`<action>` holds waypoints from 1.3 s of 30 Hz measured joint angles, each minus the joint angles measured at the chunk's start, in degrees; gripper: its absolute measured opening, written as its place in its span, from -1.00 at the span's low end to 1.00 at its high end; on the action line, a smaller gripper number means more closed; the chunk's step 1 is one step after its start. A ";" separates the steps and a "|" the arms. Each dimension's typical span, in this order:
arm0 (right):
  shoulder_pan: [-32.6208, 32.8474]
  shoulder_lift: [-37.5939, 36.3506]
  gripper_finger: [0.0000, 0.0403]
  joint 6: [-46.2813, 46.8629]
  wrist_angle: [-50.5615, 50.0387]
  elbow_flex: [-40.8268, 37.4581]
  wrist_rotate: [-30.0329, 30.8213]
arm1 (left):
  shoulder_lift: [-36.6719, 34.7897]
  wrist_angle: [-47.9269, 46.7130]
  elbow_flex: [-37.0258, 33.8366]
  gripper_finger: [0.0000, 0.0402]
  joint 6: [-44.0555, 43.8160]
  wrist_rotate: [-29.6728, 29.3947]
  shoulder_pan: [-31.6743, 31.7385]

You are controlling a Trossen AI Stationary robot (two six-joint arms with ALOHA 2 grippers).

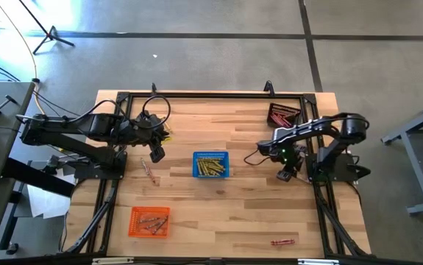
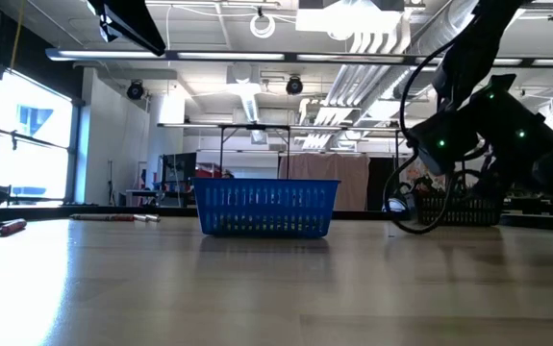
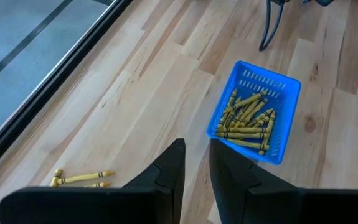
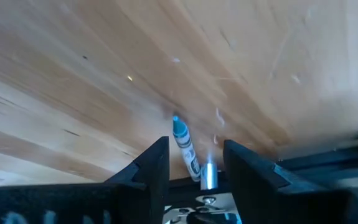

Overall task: Sort crayons
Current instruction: Put the gray crayon into the orange basket

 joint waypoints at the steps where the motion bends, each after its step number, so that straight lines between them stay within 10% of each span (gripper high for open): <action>1: -0.01 0.17 -0.32 -0.48 0.34 0.00 0.00 | 0.00 0.00 0.00 -0.70 0.02 0.00 0.01; 13: -0.01 7.50 -0.36 -0.53 1.32 0.15 -1.45 | 0.00 -0.03 0.00 -0.70 -0.02 0.02 0.00; 21: 0.02 8.72 -0.93 2.38 2.67 0.06 -4.92 | 0.00 -0.05 0.00 -0.70 0.00 0.04 0.00; 39: 0.10 8.90 -0.98 2.19 2.68 6.67 -4.46 | 0.00 -0.05 0.00 -0.70 -0.02 0.95 0.00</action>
